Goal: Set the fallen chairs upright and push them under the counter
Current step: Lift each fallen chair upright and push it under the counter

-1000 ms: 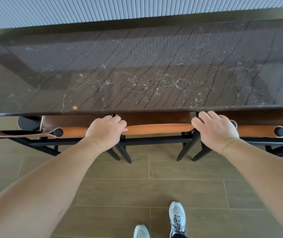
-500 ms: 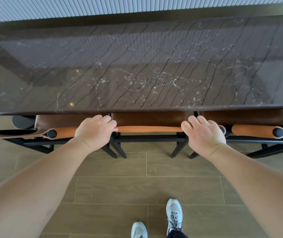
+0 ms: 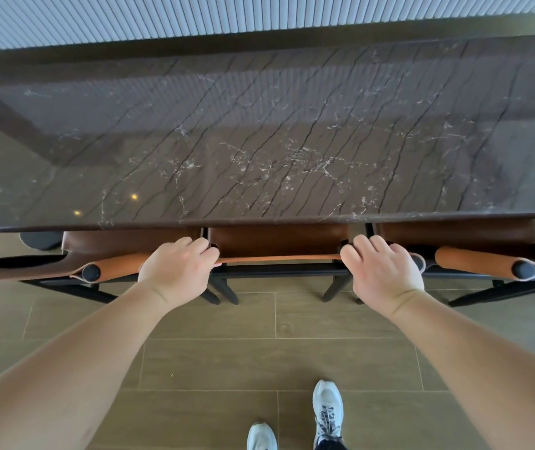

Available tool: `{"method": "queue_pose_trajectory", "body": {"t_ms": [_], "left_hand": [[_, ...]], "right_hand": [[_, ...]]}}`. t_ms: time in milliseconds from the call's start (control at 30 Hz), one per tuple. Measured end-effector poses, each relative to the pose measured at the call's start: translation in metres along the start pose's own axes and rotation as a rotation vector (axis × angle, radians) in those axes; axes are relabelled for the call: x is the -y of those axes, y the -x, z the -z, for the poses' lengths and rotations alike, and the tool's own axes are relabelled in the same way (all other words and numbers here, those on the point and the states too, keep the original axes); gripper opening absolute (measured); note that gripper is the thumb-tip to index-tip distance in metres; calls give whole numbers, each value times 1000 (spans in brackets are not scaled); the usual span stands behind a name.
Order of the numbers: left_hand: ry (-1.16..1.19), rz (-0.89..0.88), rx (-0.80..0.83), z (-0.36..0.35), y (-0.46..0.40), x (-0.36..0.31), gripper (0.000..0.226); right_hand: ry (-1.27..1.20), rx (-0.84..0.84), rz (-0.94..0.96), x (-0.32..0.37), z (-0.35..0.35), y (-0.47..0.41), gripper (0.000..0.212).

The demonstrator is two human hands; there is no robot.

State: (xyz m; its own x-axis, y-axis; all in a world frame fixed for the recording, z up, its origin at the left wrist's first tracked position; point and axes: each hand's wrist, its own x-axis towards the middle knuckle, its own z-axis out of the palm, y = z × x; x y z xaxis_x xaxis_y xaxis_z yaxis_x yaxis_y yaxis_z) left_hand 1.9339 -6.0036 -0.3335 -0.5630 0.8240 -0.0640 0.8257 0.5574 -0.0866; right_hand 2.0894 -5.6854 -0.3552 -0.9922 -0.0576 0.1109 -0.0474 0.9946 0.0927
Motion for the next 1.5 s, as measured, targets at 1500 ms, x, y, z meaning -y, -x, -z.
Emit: {"method": "queue_pose_trajectory", "body": {"t_ms": [1500], "left_hand": [[315,142,43,36,128,139,40]], "right_hand": [[-177,365,-210,277,103,-106,40]]}}
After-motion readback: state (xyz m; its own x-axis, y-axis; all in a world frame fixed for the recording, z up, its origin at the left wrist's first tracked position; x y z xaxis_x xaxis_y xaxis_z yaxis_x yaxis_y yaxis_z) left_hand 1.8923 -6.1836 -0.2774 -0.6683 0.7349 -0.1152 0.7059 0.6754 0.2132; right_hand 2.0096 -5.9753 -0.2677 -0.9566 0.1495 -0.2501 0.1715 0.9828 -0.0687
